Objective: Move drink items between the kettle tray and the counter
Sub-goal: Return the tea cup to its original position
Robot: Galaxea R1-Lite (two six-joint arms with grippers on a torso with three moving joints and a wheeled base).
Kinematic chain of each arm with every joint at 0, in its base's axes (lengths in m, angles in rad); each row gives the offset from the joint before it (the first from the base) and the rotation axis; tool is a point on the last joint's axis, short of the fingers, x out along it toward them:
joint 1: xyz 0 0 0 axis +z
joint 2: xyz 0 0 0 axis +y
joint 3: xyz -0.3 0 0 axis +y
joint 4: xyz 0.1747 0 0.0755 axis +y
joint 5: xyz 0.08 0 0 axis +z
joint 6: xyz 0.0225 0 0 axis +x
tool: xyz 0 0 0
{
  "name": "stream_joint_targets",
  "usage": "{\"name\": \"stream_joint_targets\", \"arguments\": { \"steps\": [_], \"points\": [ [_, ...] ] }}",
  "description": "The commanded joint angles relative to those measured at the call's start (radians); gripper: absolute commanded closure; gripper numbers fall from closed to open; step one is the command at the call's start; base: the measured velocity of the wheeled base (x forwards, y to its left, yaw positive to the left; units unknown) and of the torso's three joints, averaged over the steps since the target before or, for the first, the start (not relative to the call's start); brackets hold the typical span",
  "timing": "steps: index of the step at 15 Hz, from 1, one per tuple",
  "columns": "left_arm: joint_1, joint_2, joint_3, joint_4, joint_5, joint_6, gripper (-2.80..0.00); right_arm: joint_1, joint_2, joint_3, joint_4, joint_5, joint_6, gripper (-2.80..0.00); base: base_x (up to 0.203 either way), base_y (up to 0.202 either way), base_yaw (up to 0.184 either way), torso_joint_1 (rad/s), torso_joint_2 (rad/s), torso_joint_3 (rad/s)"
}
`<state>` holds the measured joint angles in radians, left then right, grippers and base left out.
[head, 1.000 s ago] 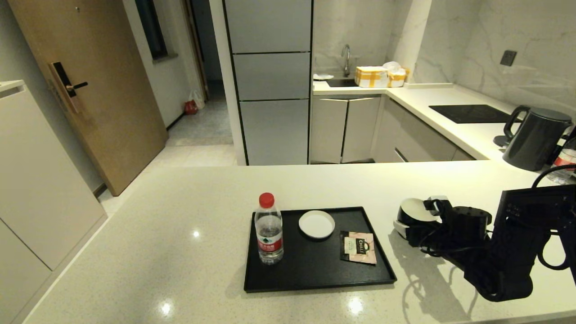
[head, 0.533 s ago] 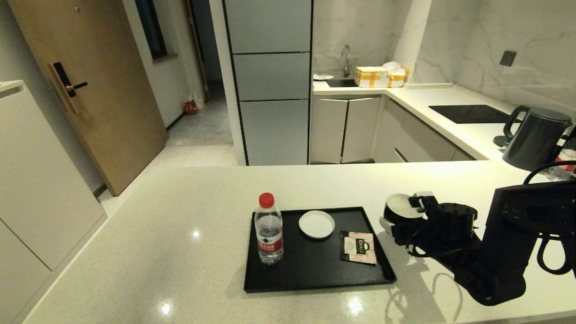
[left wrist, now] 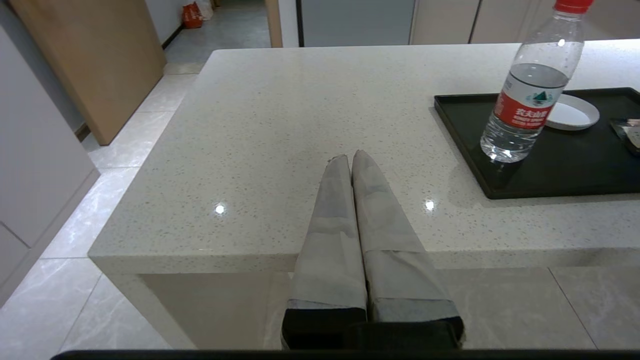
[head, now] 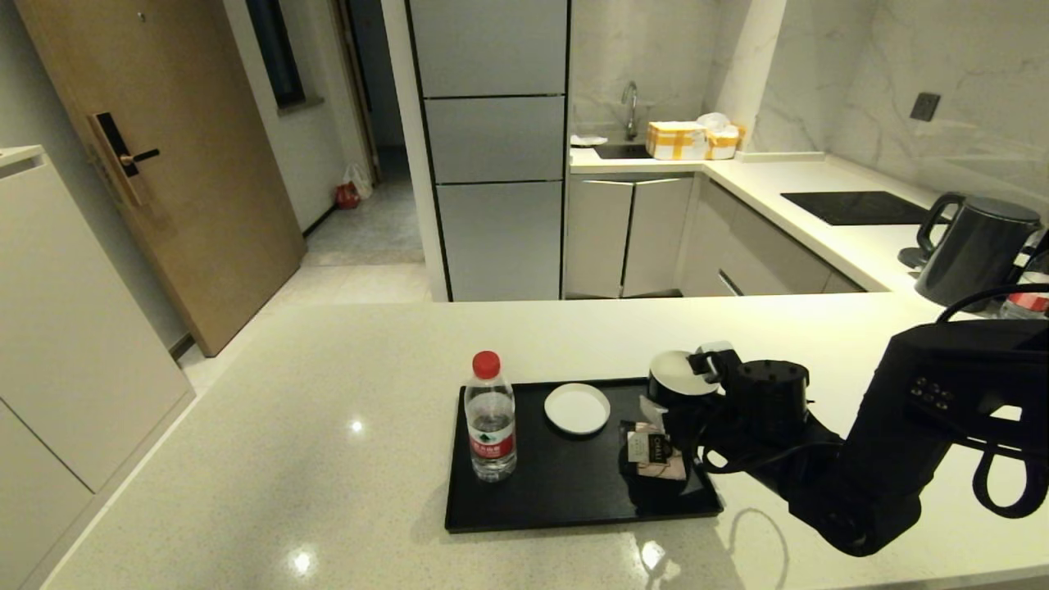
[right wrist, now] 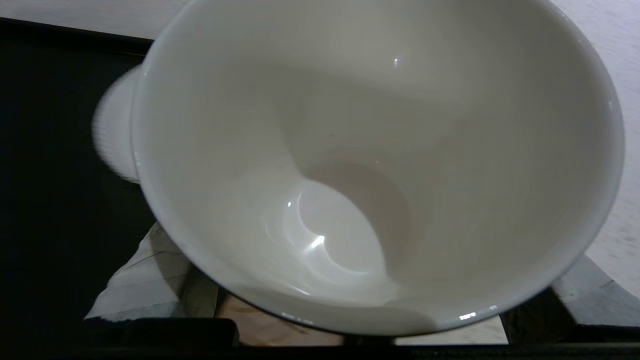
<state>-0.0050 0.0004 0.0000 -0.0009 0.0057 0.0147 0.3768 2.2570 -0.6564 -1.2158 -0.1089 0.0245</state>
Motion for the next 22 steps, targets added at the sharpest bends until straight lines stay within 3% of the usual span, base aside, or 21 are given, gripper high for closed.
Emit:
{"name": "stream_joint_targets", "arguments": {
  "steps": [1, 9, 14, 22],
  "points": [
    [0.000, -0.002, 0.002, -0.001, 0.000, 0.001, 0.00, 0.051, -0.015, -0.030, 0.024, -0.004, 0.019, 0.00, 0.000, 0.000, 0.000, 0.000, 0.00, 0.000],
    [0.000, -0.002, 0.002, -0.001, 0.000, 0.001, 0.00, 0.166, 0.003, -0.181, 0.200, -0.006, 0.052, 0.00, 0.000, 0.000, 0.000, 0.000, 0.00, 0.000],
    [0.000, -0.002, 0.002, -0.001, 0.000, 0.000, 0.00, 0.189, 0.074, -0.278, 0.248, -0.006, 0.059, 0.00, 0.000, 0.000, 0.000, 0.000, 0.00, 0.000],
    [0.000, -0.002, 0.002, -0.001, 0.000, 0.001, 0.00, 0.224, 0.076, -0.256, 0.248, -0.006, 0.110, 0.00, 0.000, 0.000, 0.000, 0.000, 0.00, 0.000]
  ]
}}
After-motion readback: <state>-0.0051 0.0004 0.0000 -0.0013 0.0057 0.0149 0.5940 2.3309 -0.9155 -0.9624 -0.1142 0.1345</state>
